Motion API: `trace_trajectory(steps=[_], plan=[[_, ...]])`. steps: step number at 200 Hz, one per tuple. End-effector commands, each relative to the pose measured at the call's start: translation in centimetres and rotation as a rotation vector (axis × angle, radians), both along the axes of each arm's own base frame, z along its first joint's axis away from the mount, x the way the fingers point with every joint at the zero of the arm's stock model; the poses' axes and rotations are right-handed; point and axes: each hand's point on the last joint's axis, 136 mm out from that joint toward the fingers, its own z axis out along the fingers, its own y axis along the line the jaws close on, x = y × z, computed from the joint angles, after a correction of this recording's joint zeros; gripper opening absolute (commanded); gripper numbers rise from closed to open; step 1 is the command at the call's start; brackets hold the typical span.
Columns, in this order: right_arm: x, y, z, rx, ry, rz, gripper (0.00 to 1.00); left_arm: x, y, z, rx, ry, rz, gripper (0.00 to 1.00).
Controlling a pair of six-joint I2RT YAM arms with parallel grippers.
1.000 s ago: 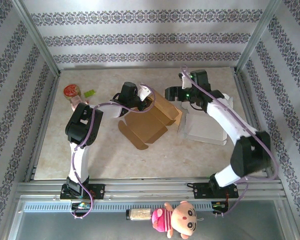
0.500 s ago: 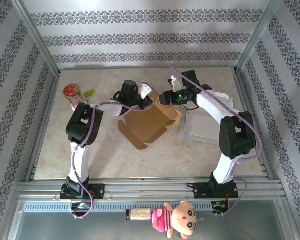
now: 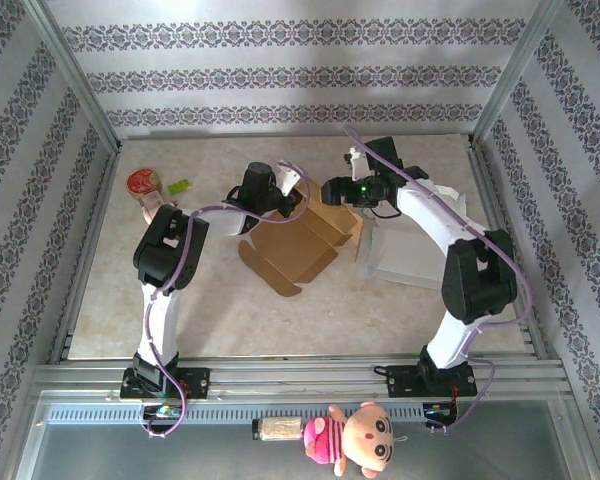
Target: Fold the paper box
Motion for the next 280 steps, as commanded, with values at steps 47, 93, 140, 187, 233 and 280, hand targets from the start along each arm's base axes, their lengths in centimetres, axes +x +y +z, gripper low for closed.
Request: trace_trajectory(steps=[47,93,140,187,233,280], plan=[[-6.8,-6.2,7.9,0.069,-0.097,-0.419,0.89,-0.6,8.2,0.3,0.093,0.08,0.491,0.15],[-8.9,-7.8,8.8,-0.017,-0.101,-0.43,0.89,-2.6,7.3,0.4,0.023,0.111,0.456,0.1],[-7.4,-5.8,10.3,0.03,-0.095,-0.434,0.89,-5.1,6.8,4.0,-0.074,0.123,0.44,0.36],[-6.2,-1.5,10.0,0.126,-0.001,-0.454,0.9,-10.7,9.2,9.1,-0.168,0.25,0.505,0.95],[-4.2,3.1,6.9,0.19,0.095,-0.483,0.91,-10.0,11.7,13.9,-0.225,0.431,0.612,1.0],[-0.6,5.8,4.1,0.245,0.119,-0.482,0.96,-5.3,10.1,11.0,-0.278,0.676,0.536,1.0]])
